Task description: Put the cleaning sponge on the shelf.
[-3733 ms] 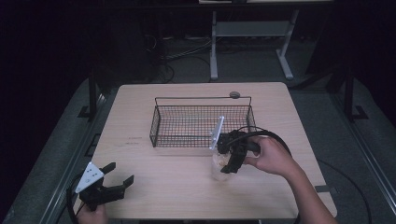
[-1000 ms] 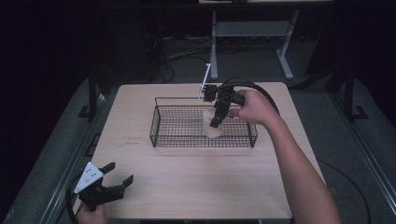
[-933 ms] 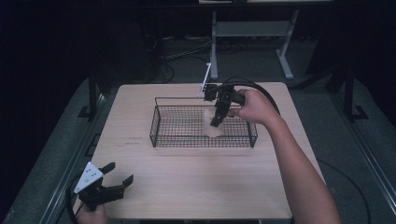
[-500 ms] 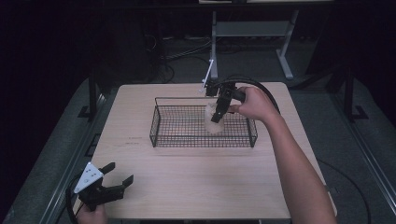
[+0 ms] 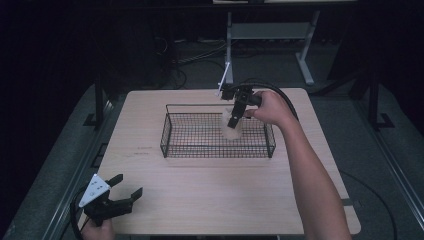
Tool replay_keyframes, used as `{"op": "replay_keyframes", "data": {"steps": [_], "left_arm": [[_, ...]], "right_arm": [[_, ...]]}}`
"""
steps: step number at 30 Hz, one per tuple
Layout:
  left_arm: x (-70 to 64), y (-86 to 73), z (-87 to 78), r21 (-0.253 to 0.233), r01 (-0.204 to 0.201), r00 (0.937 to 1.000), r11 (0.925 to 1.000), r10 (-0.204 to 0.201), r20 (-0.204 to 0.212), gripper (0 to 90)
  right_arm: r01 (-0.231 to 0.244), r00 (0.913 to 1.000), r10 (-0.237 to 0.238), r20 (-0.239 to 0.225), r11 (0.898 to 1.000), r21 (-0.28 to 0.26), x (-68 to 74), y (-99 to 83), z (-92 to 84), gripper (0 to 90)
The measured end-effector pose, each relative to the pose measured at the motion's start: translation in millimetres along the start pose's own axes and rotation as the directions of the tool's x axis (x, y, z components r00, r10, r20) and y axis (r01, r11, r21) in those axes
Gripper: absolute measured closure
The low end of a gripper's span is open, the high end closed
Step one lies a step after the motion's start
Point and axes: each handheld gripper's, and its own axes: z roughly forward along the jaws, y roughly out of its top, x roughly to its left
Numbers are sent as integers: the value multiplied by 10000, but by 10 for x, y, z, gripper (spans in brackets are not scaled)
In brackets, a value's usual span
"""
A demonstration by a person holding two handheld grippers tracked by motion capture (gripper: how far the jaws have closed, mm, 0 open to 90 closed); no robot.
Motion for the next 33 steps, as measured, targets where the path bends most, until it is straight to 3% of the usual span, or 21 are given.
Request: {"op": "replay_keyframes", "data": {"steps": [7, 11, 17, 26, 29, 33], "left_arm": [[8, -2, -1, -15, 25, 10000, 10000, -25, -3, 139], [4, 1, -4, 0, -8, 10000, 10000, 8, 12, 139], [-1, 2, 4, -10, -13, 10000, 10000, 13, 13, 139], [3, 0, 2, -32, 22, 10000, 10000, -22, 3, 139], [3, 2, 1, -25, 14, 10000, 10000, -14, 12, 139], [-2, 4, 9, 8, -11, 10000, 10000, 11, 24, 139]], "right_arm": [[-147, 9997, 146, 189, 9999, 45, -81, -22, 55, 289], [-286, 9996, 286, -75, 9996, 29, -106, -43, 157, 288], [-306, 9995, 305, 30, 9981, 528, -140, -70, 330, 288], [-200, 9997, 204, -119, 9992, 358, -136, -20, 427, 287], [-356, 9990, 361, -259, 9992, 184, -142, -28, 467, 287], [-283, 9992, 298, -276, 9981, 539, -141, -53, 574, 286]]}}
